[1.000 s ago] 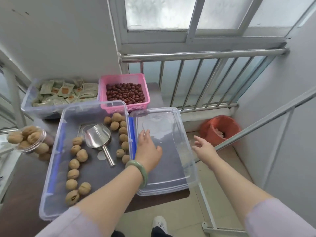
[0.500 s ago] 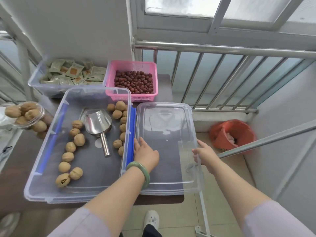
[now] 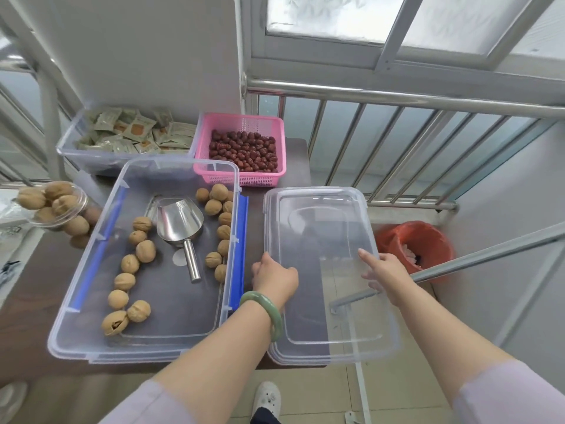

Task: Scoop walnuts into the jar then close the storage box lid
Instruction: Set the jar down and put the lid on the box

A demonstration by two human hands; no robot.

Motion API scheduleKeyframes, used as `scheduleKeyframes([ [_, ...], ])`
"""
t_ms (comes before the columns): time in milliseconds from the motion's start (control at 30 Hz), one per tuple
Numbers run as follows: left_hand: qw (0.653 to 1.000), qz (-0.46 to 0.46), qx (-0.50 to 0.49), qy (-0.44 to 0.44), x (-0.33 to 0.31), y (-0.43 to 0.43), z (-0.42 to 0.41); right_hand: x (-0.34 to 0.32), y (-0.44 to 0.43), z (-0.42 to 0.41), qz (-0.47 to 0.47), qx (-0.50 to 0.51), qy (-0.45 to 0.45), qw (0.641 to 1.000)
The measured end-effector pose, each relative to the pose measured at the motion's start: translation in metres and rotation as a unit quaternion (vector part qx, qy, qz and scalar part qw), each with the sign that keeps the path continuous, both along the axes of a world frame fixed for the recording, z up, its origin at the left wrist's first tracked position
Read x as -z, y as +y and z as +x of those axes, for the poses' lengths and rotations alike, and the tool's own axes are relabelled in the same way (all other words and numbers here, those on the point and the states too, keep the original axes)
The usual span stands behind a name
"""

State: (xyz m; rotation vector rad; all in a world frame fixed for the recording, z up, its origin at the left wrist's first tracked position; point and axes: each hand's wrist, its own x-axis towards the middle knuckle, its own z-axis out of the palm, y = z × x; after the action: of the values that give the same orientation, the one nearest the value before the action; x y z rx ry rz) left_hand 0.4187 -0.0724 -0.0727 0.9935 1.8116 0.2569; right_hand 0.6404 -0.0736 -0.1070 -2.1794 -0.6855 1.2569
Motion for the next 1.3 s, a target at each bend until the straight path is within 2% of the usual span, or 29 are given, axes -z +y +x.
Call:
scheduleKeyframes([
  [100, 1.0, 0.022, 0.012, 0.004, -0.019, 0.003, 0.004, -0.026, 0.0, 0.007, 0.046, -0.001, -0.04, 0.998],
  [233, 0.995, 0.088, 0.018, 0.034, -0.055, 0.019, -0.013, -0.071, 0.011, -0.004, 0.115, -0.012, -0.046, 0.992],
  [400, 0.98, 0.194, 0.018, 0.039, -0.098, 0.045, -0.077, -0.124, 0.038, -0.055, 0.136, -0.062, -0.073, 0.986],
  [567, 0.967, 0.244, 0.028, 0.072, -0.126, 0.057, -0.171, -0.151, 0.056, -0.132, 0.108, -0.156, -0.203, 0.961],
  [633, 0.96, 0.257, 0.037, 0.099, -0.13, 0.058, -0.207, -0.152, 0.057, -0.165, 0.109, -0.178, -0.207, 0.956],
  [900, 0.974, 0.196, 0.043, 0.106, -0.102, 0.042, -0.29, -0.124, 0.049, -0.253, 0.082, -0.217, -0.245, 0.941],
  [1300, 0.986, 0.143, 0.046, 0.069, -0.056, 0.038, -0.314, -0.09, 0.045, -0.276, 0.002, -0.24, -0.266, 0.934],
])
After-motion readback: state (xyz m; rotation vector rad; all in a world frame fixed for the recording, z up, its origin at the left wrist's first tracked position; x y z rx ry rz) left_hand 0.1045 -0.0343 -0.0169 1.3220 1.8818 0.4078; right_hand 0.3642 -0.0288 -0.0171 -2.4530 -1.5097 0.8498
